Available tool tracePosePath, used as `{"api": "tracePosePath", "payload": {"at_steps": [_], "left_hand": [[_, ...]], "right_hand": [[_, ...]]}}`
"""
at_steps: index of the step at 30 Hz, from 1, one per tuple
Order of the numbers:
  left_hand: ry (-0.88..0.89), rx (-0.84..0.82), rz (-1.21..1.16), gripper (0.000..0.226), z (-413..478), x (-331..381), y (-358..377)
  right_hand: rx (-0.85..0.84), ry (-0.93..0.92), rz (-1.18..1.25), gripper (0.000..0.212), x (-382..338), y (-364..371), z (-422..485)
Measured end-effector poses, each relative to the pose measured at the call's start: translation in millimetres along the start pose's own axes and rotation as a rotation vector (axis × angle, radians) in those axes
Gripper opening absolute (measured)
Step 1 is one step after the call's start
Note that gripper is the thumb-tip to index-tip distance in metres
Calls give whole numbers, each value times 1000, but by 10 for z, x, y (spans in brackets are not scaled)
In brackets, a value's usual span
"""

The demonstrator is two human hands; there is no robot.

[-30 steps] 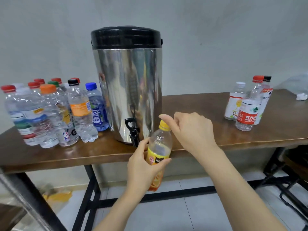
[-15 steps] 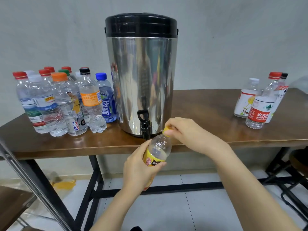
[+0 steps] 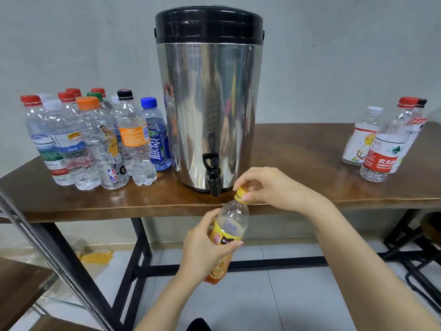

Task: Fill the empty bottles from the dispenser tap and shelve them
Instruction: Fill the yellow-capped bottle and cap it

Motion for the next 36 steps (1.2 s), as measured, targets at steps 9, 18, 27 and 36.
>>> {"api": "tracePosePath", "payload": {"at_steps": [9,18,27,36], "left_hand": [[-179,-99,-108,75,-70,-235,-9],[-199,73,60,72,-143,-358,-69],[-117,197,31,72,-81,-242,15],[20,232,75,93,-63,-190,90]], "right_hand": [[160,98,109,25,340,66,98],[292,284,-355,25,708,290,259],[304,264,-479,41,692,358,198],[618,-163,-131,22,-124,345,182]]}}
Point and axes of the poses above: each hand's wrist, its own z-axis towards the middle knuckle, its own y-axis out of the palm, x = y × z, the point moved 1 cm from there along z, towards the middle knuckle, and after that the axes turned 10 degrees about x, right-handed, at the moved point
